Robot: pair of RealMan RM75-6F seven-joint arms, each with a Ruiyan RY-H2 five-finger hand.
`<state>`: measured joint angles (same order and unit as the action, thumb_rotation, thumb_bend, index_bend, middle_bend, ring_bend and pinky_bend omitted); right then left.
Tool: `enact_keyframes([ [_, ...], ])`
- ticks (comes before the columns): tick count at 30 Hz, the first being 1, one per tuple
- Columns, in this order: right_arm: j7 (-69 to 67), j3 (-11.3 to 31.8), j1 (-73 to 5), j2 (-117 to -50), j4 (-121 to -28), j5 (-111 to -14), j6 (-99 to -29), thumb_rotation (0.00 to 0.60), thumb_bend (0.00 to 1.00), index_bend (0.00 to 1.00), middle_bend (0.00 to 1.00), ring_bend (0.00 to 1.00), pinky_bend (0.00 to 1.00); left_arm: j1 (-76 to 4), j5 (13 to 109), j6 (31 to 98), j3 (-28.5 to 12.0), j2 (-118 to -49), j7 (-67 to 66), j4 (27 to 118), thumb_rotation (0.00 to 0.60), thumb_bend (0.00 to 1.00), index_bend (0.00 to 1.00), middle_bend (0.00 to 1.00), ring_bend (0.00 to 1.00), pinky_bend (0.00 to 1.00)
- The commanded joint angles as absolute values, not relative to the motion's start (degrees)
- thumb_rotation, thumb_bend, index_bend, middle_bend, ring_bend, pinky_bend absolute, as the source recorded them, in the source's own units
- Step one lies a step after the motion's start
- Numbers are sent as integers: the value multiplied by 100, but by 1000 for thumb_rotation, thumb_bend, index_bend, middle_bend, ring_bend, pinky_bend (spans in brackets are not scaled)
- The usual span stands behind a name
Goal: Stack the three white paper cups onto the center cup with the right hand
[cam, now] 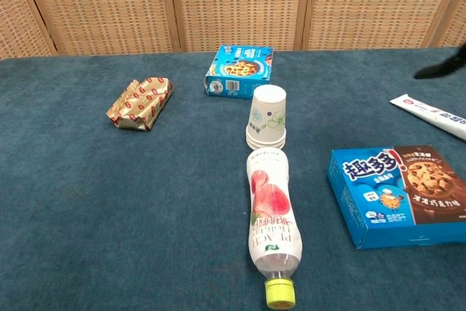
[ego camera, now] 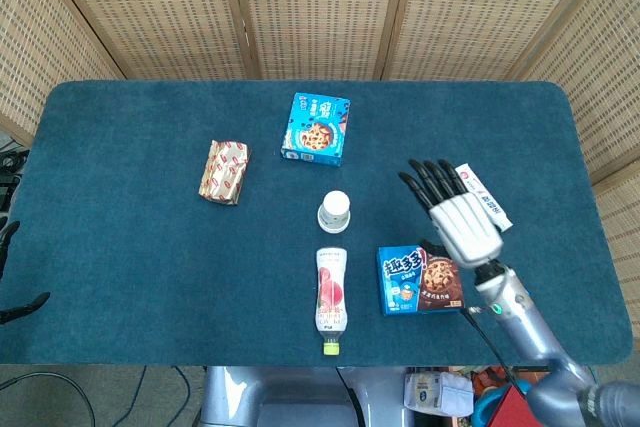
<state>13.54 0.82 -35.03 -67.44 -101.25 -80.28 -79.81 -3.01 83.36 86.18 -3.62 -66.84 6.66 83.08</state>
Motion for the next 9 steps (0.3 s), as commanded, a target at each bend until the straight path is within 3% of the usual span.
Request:
enact_keyframes([
  [1, 988, -457, -2641, -6606, -9908, -8720, -8874, 600, 0, 0, 0, 0, 0, -297, 8330, 8635, -375, -6736, 701, 8238, 600, 111, 0, 0, 0, 0],
  [9, 886, -537, -1834, -6891, -9319, -9091, -9637, 600, 0, 0, 0, 0, 0, -286, 8350, 8719, -401, -6845, 717, 8100, 600, 109, 0, 0, 0, 0],
])
